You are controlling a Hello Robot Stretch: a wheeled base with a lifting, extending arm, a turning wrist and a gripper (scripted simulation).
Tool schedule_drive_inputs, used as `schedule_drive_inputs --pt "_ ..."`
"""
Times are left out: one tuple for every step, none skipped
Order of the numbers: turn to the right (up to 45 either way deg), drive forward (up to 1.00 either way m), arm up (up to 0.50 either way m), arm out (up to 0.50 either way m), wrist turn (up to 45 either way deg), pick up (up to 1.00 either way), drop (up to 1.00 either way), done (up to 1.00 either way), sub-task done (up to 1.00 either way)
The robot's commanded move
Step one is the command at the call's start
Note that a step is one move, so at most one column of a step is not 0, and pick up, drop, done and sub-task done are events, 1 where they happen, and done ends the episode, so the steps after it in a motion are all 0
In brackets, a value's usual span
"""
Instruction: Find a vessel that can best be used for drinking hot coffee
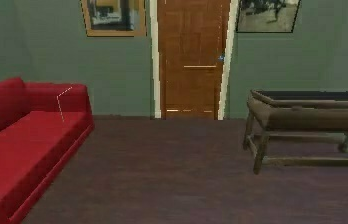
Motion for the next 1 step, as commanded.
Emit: schedule_drive_inputs --pt "-45.0 0.00 0.00 0.00 0.0 0.00 0.00 0.00 0.00"
